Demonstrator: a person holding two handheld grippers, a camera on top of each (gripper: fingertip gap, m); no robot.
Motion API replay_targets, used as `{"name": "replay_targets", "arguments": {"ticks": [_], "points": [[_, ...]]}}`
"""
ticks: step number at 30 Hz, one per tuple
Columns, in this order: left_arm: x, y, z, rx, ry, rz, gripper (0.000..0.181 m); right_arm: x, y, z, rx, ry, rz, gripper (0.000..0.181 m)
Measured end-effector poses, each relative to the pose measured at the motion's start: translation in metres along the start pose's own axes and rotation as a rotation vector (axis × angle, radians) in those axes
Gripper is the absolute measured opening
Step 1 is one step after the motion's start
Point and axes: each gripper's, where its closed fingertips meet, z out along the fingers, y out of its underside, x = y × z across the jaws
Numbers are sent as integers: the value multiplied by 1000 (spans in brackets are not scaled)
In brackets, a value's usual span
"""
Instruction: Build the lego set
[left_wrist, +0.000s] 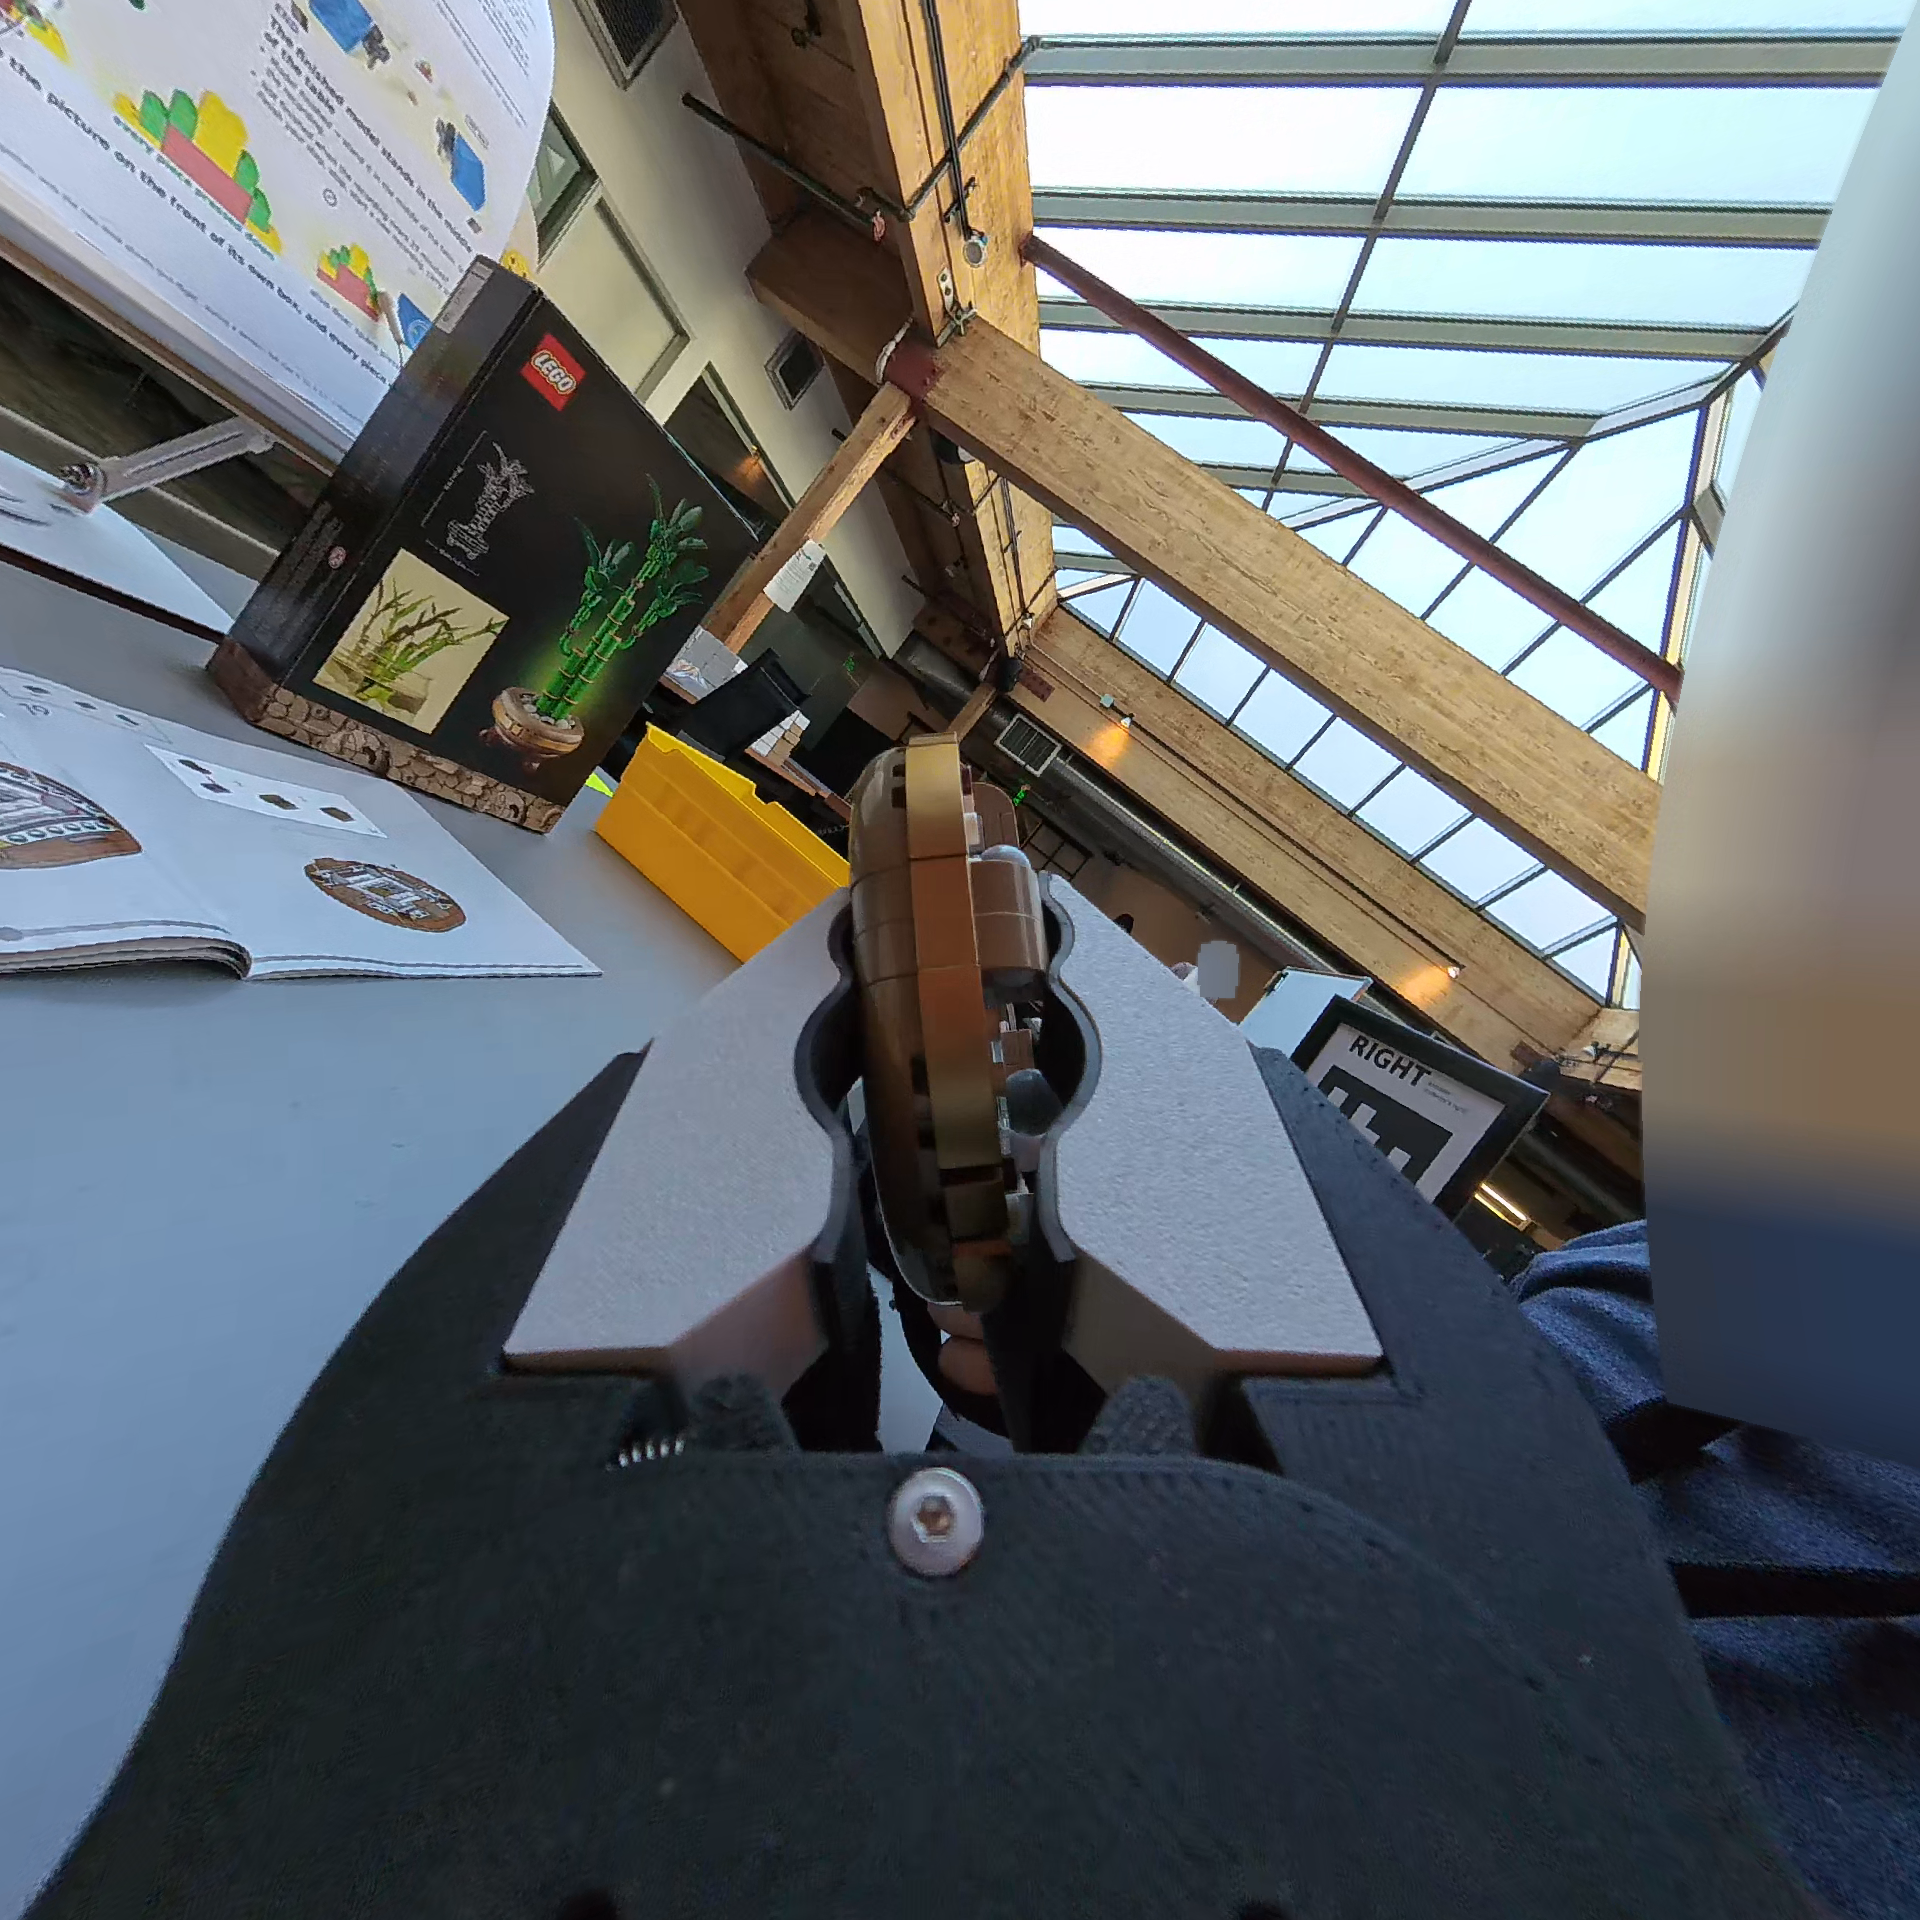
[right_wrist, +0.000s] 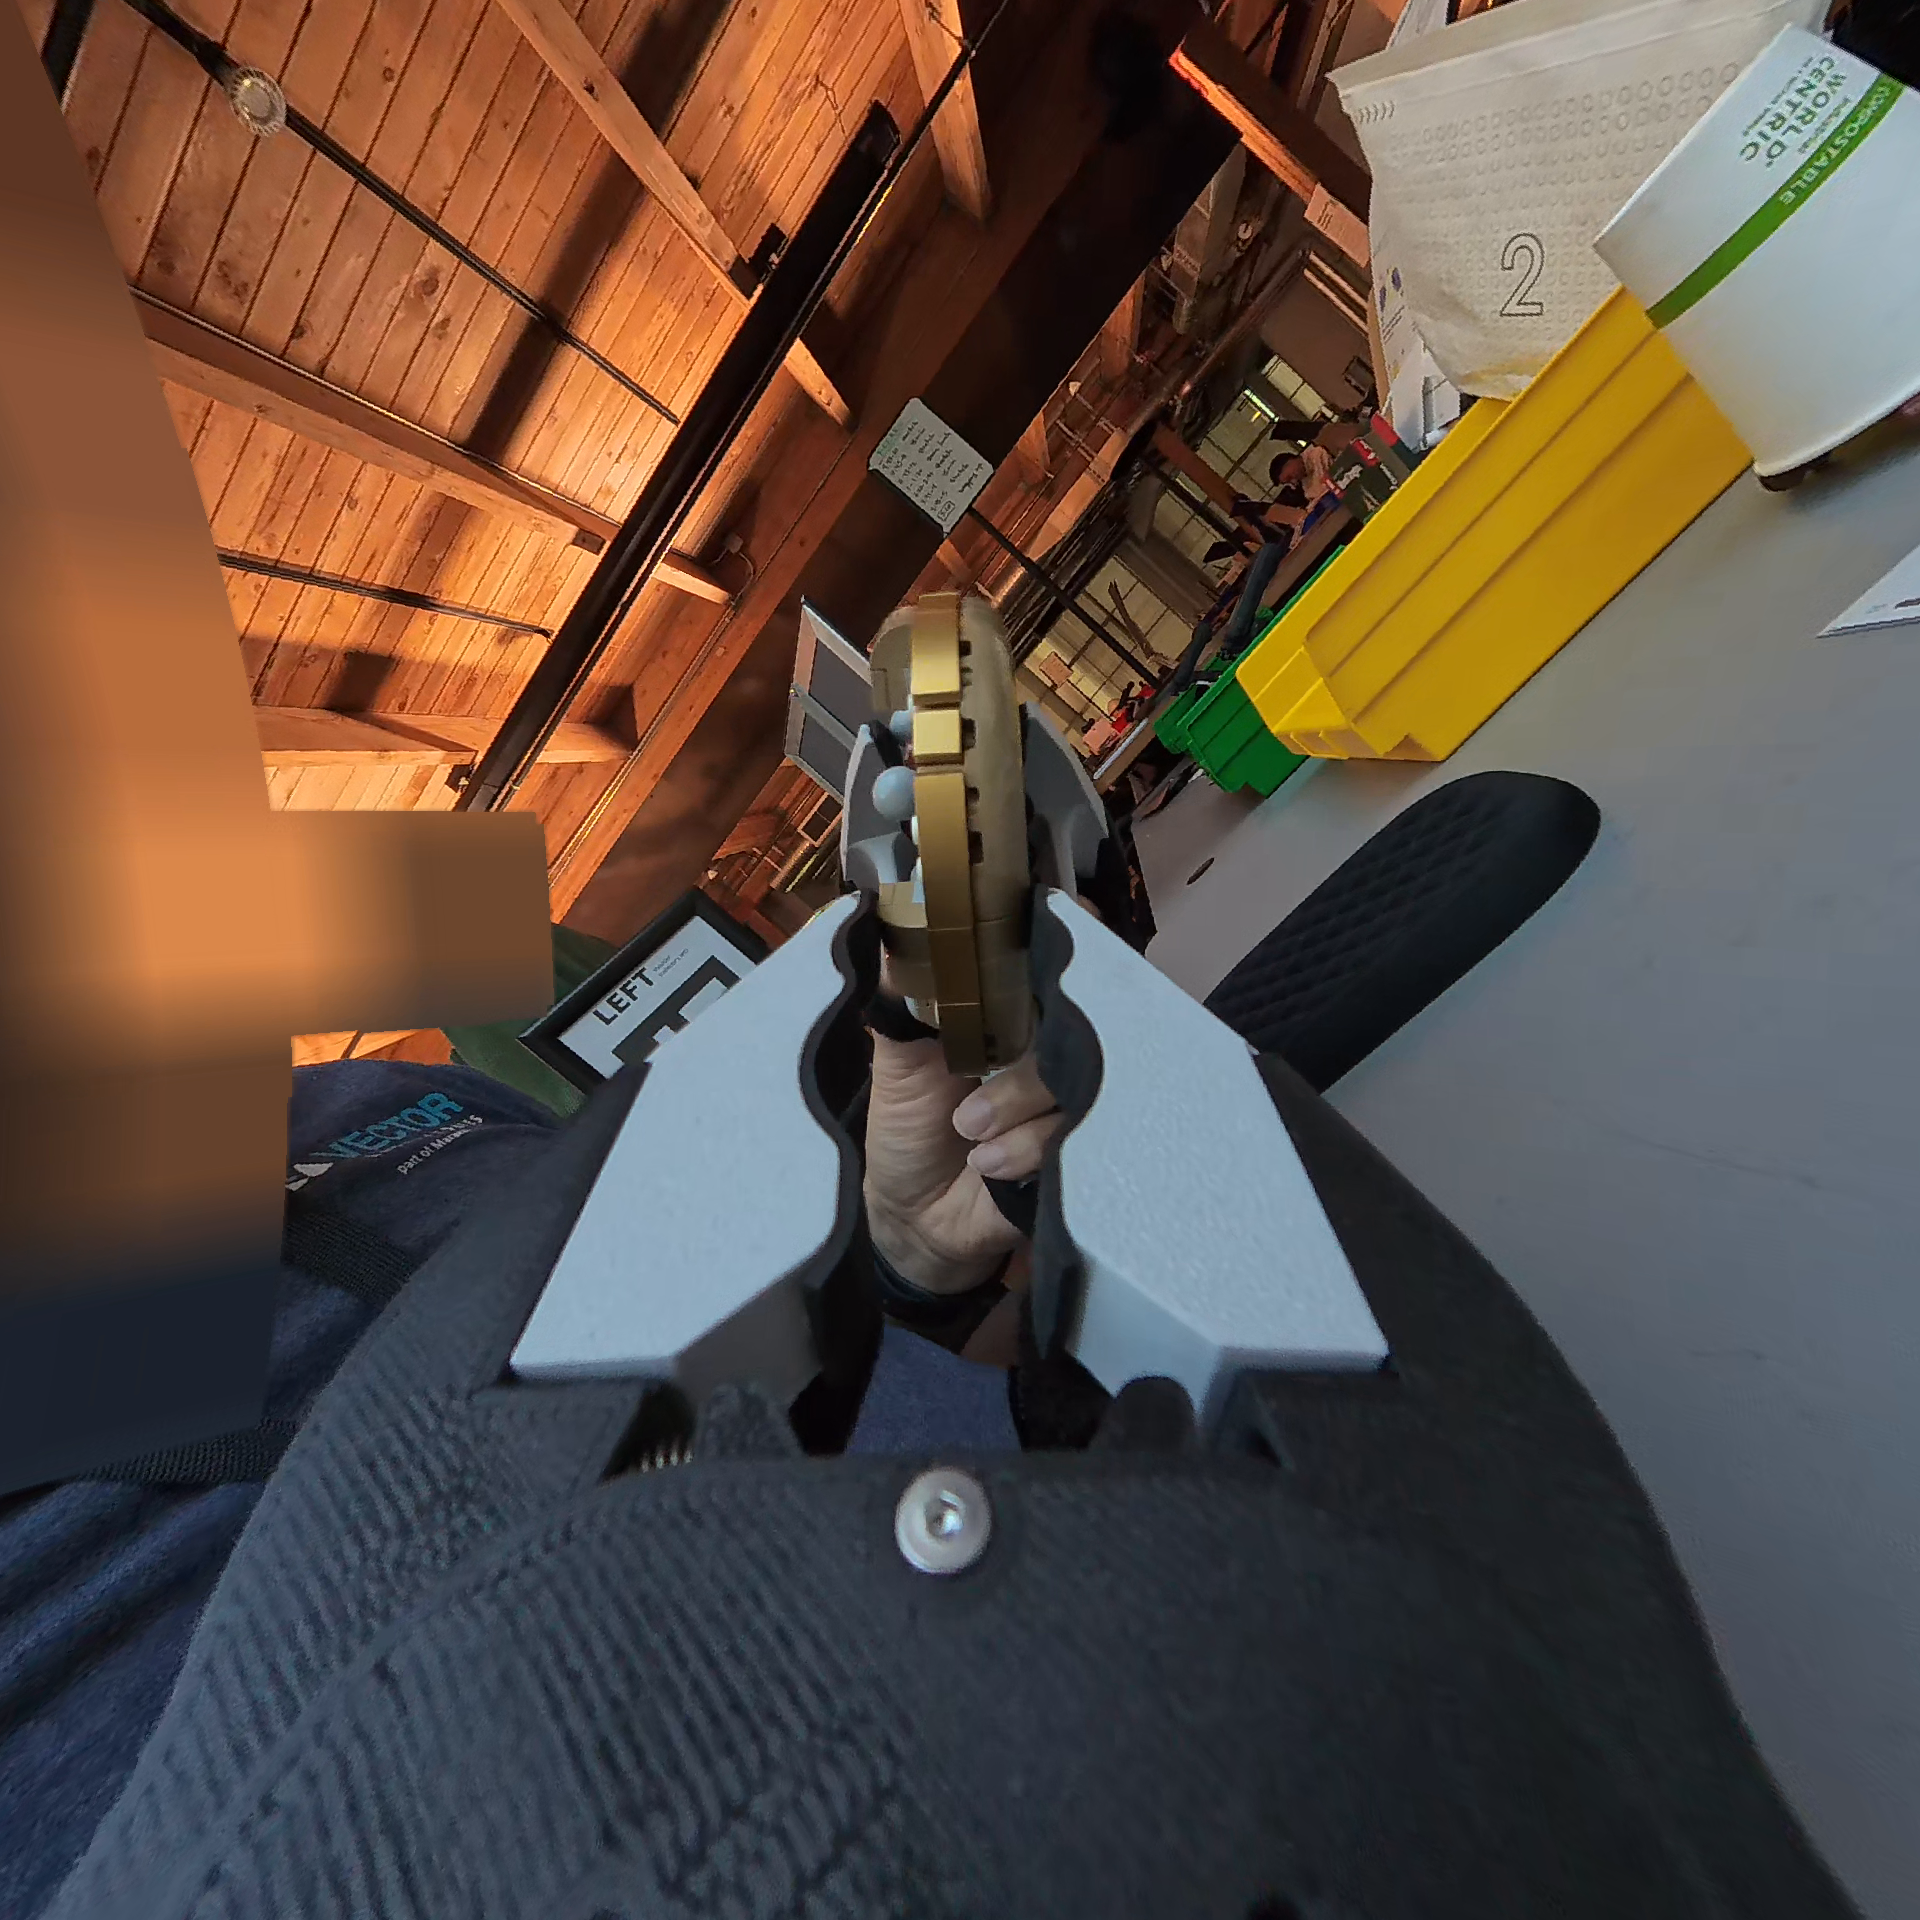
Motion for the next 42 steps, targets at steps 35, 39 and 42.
{"name": "replay_targets", "arguments": {"ticks": [35, 39, 42], "points": [[38, -8, -7, 100, 178, 109, 27, -33, 1, 8, -2, -1, -289, 26], [35, -6, -6, 92, 169, 93, 28, -30, 5, 6, -27, 7, -296, 27], [33, -4, -5, 92, 164, 85, 28, -29, 4, 4, -31, 16, -285, 27]]}}
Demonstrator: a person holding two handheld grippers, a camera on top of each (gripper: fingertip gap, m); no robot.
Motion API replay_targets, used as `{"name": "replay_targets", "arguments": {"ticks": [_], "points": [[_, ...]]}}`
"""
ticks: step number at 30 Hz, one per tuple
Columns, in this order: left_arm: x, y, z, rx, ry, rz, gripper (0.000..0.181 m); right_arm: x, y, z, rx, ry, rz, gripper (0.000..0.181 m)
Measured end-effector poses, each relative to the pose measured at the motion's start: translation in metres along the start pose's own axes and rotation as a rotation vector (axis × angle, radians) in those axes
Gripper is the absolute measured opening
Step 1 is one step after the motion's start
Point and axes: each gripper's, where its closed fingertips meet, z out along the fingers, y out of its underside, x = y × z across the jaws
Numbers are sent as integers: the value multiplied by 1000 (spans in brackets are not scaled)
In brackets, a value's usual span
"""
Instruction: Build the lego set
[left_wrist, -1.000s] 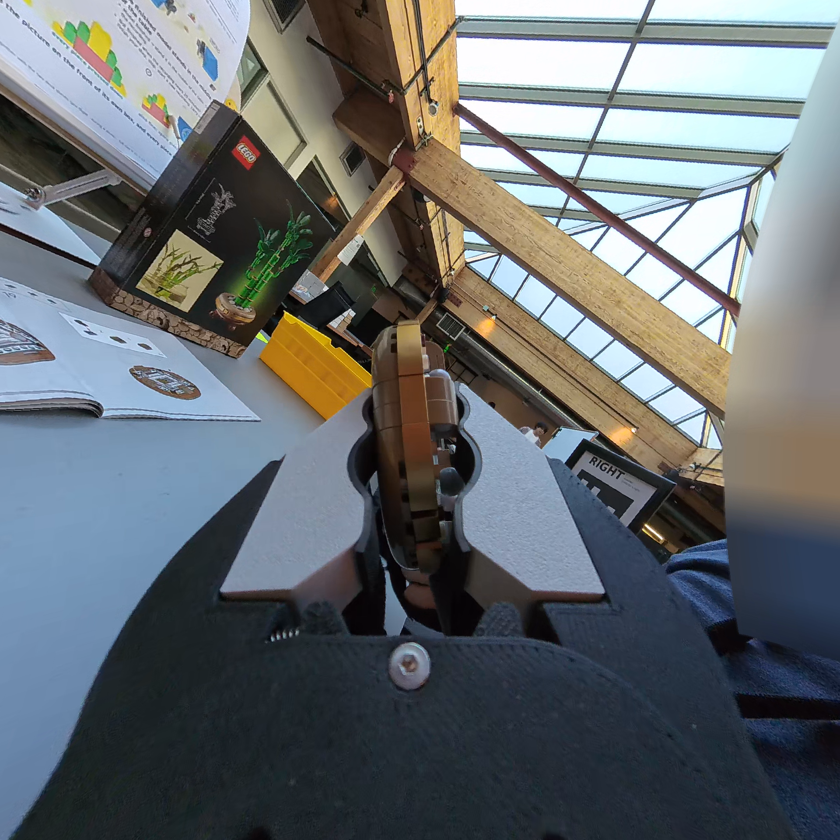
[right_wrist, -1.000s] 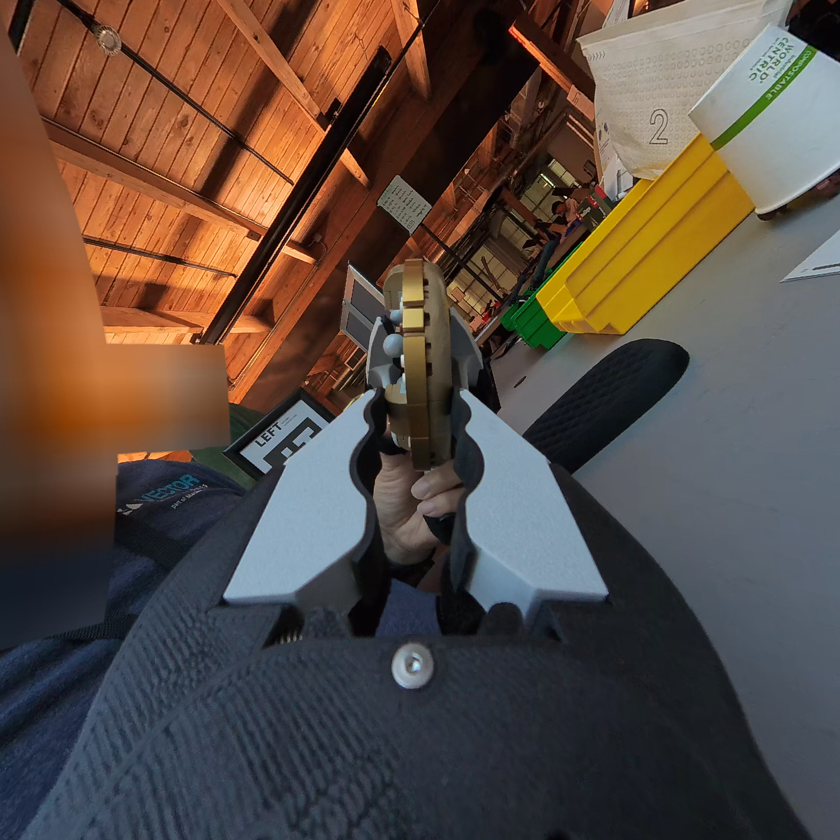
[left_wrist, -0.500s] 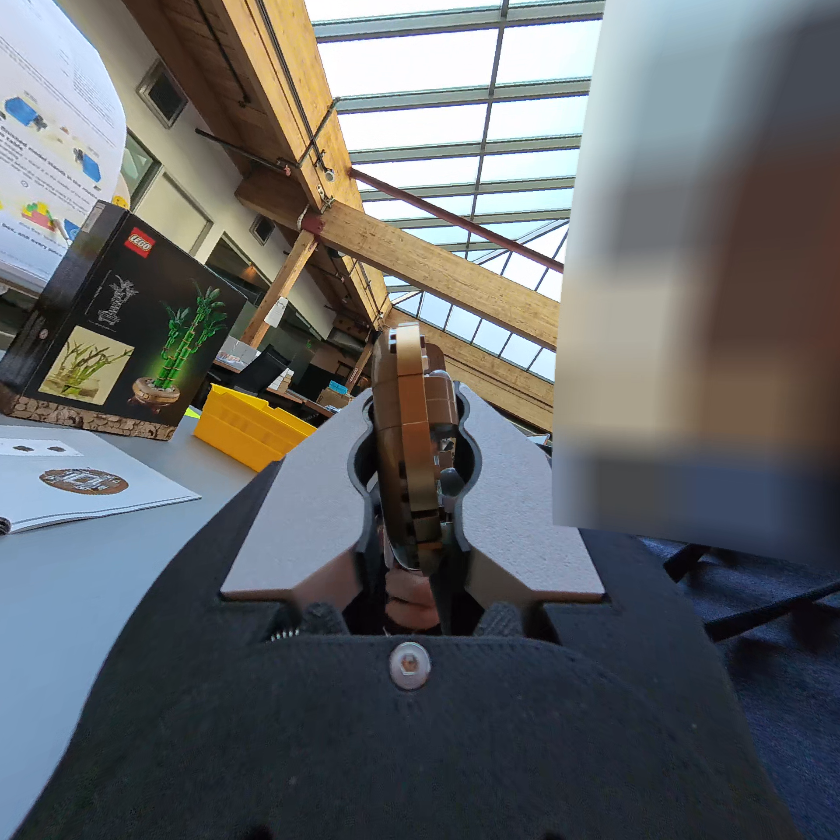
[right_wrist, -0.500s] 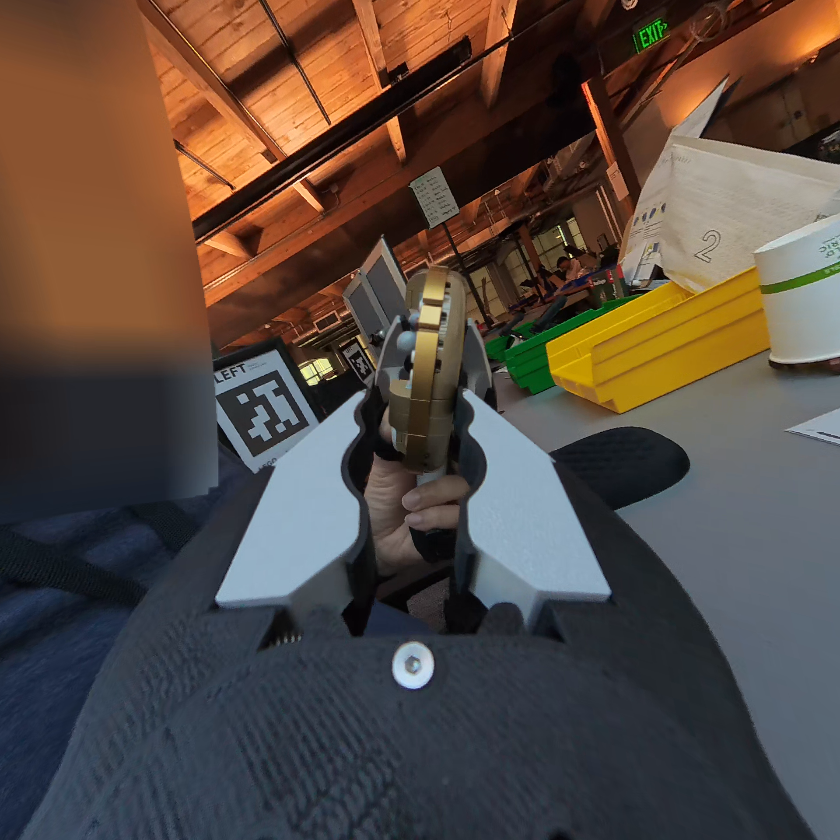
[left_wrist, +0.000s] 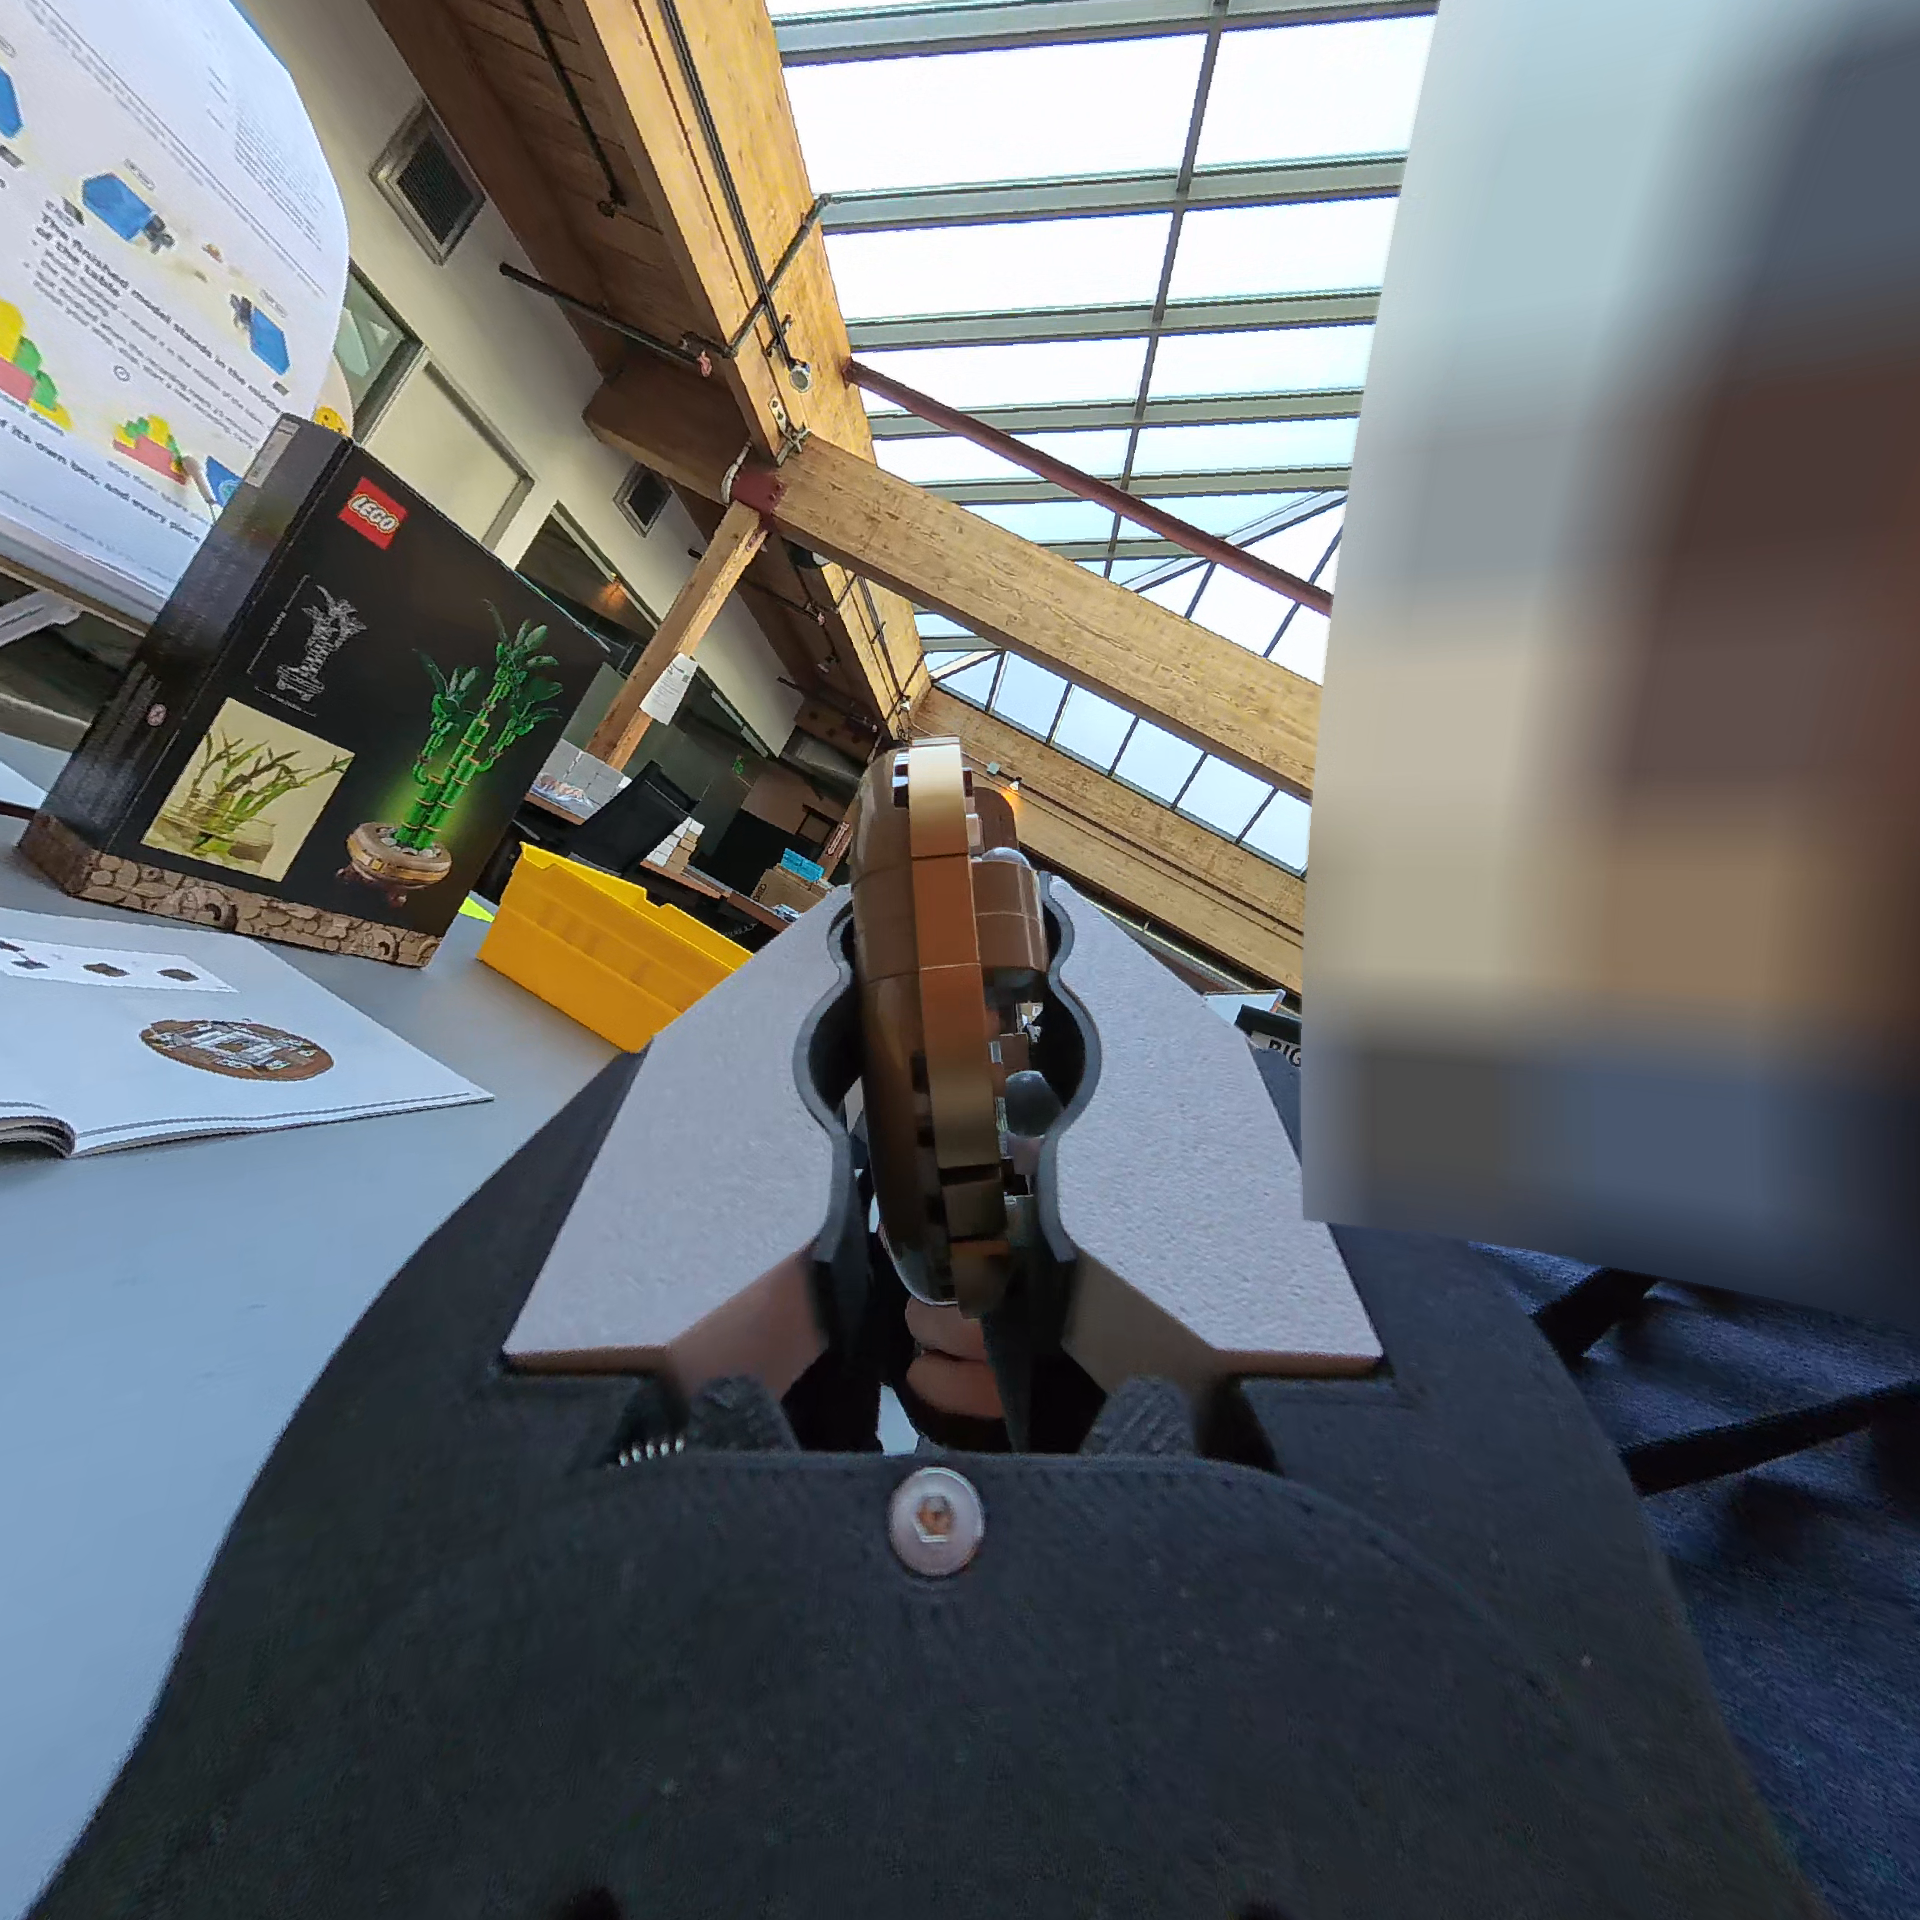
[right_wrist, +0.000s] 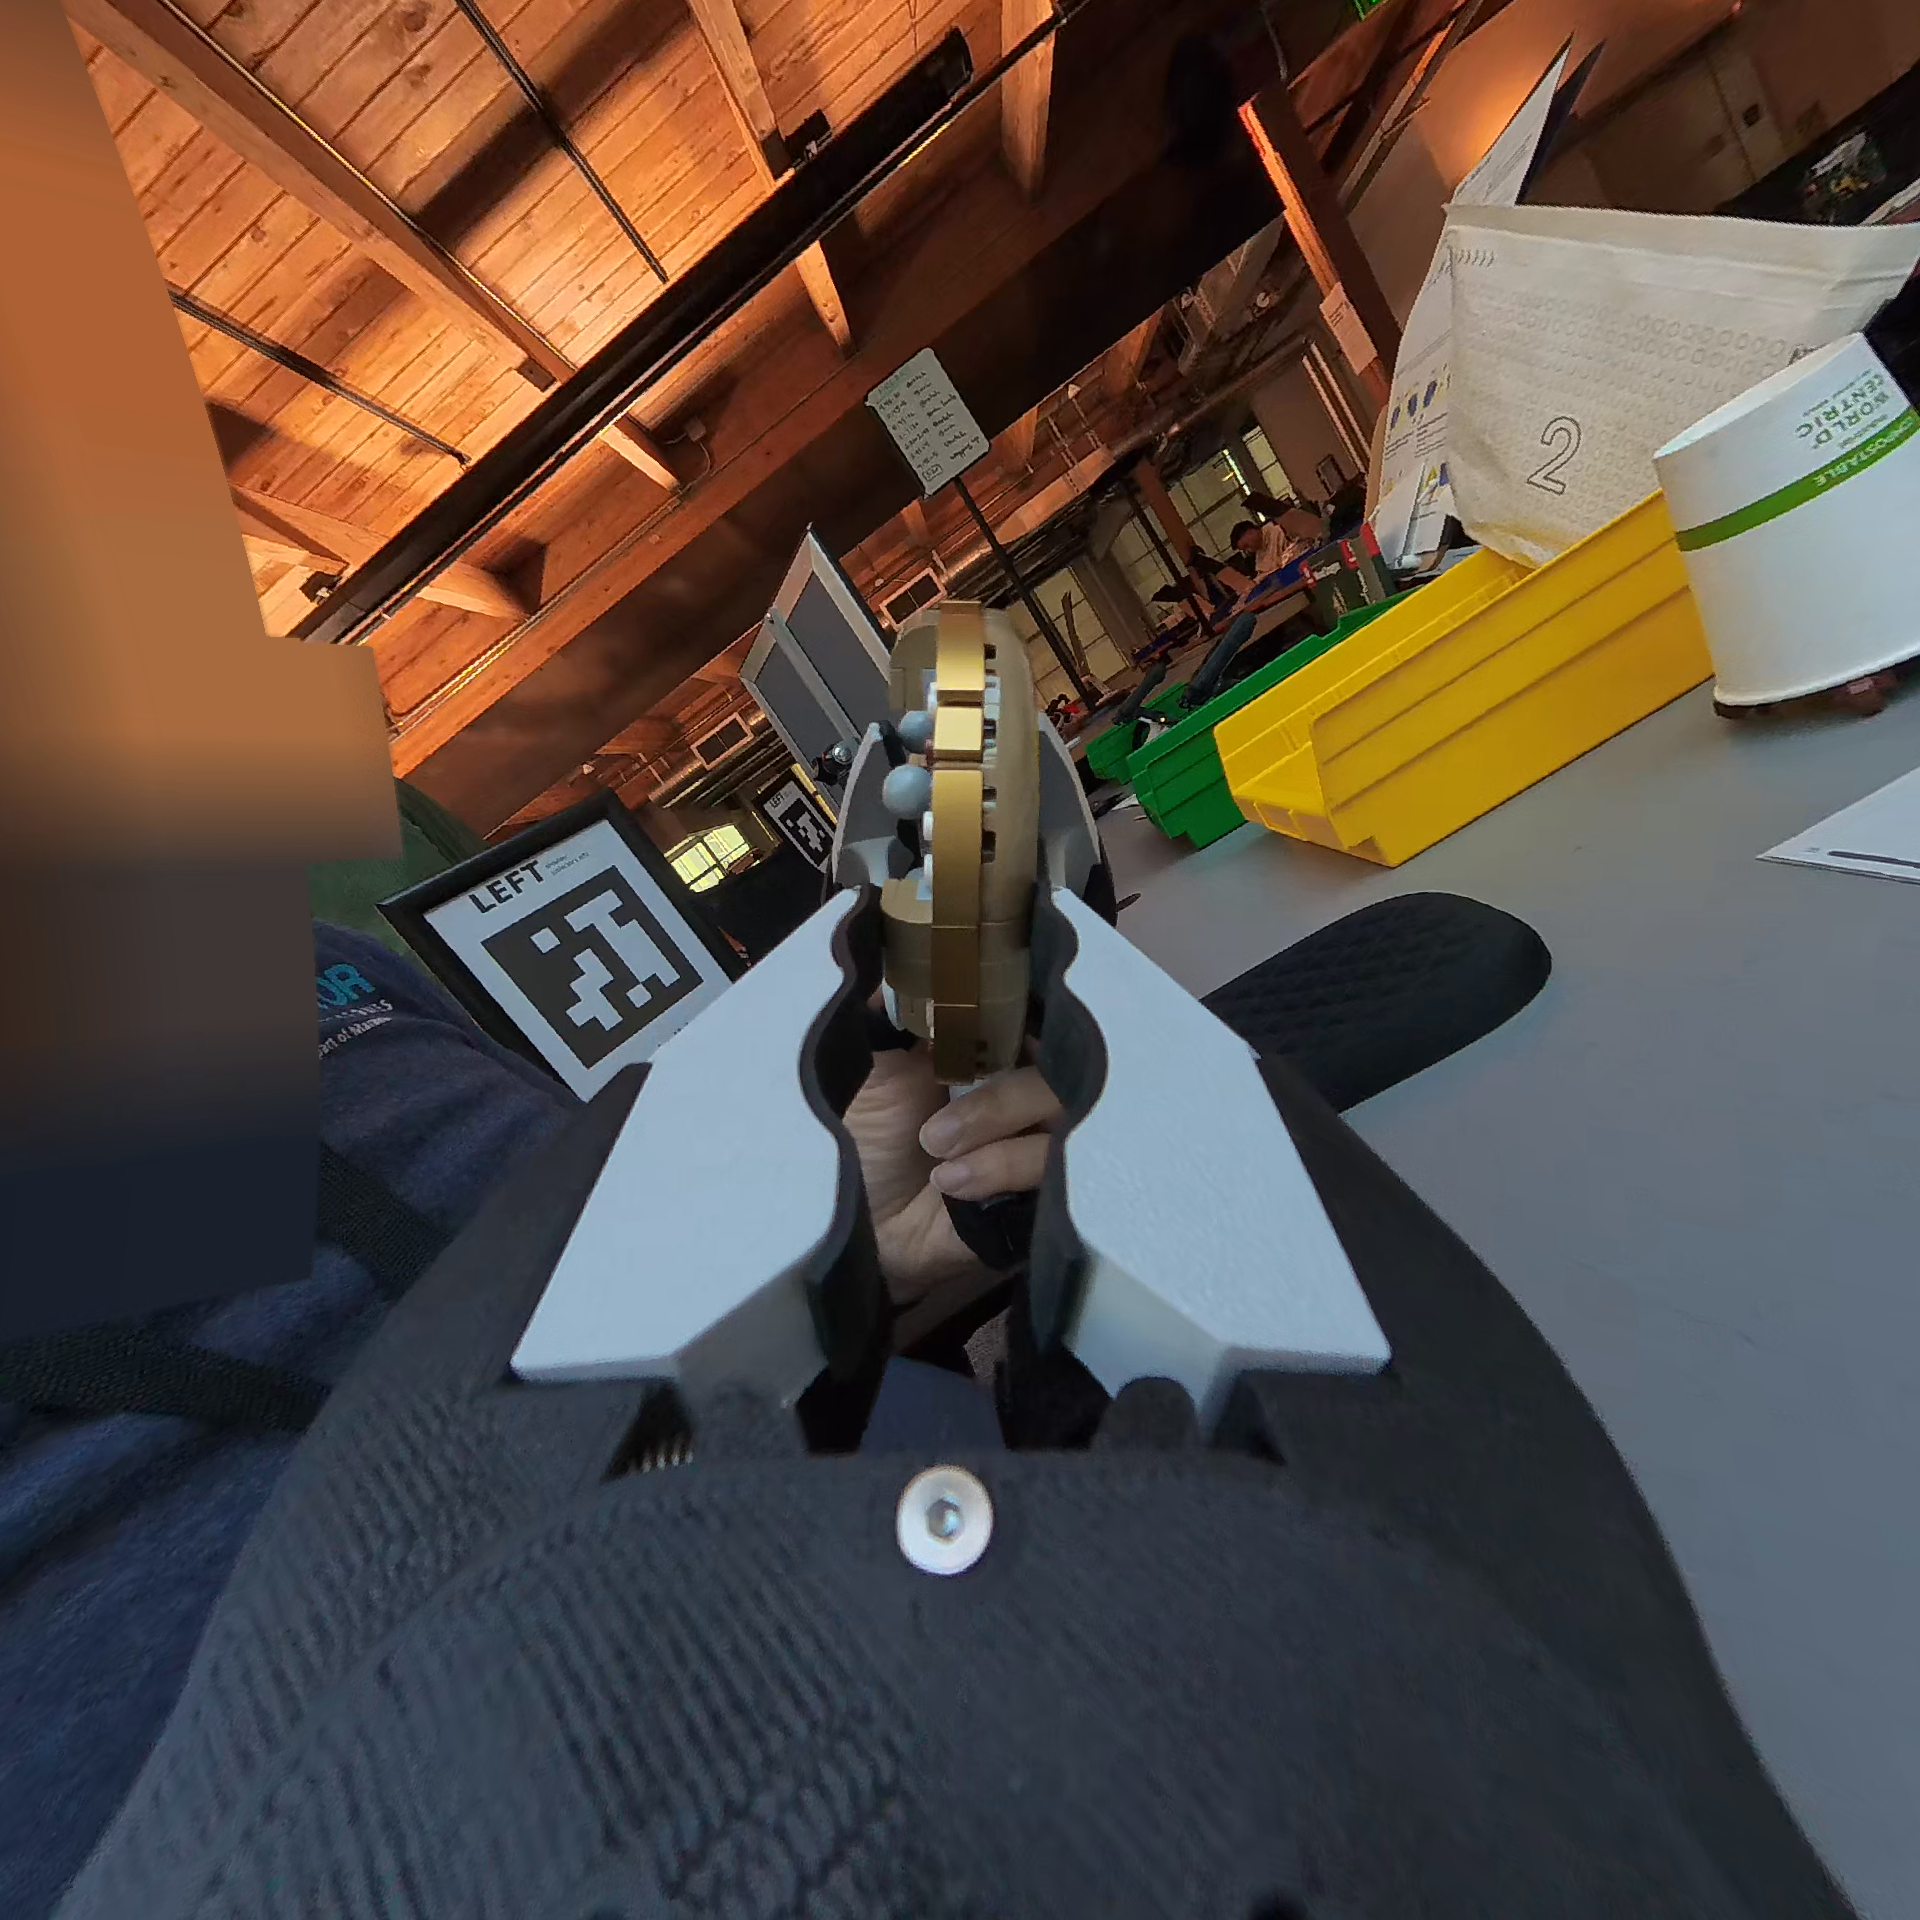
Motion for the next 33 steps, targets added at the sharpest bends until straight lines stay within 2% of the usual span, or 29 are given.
{"name": "replay_targets", "arguments": {"ticks": [5, 10, 12, 15, 23, 26, 28, 29, 30, 33], "points": [[-8, 1, 1, -2, -31, -32, 28, 6, 0, -1, 1, 10, 25, 27], [-27, 5, 5, -32, -149, -109, 28, 20, -2, -6, 90, -41, 181, 29], [-33, 5, 5, -27, -179, -130, 28, 24, 3, -7, 82, -29, 209, 30], [-35, 9, 5, -28, -179, -144, 28, 26, 0, -9, 106, -32, 239, 27], [-43, 15, 3, -38, -228, -156, 28, 34, 7, -12, 53, -12, 276, 27], [-42, 13, 4, -42, -227, -143, 27, 33, 4, -11, 84, -40, 281, 27], [-43, 13, 4, -43, -239, -144, 27, 31, 4, -10, 99, -53, 285, 39], [-45, 14, 4, -44, -243, -147, 27, 30, 6, -8, 87, -52, 291, 39], [-44, 14, 4, -37, -231, -161, 27, 32, 9, -8, 73, -36, 287, 28], [-48, 17, 1, -32, -243, -198, 27, 36, 10, -10, 55, -12, 308, 27]]}}
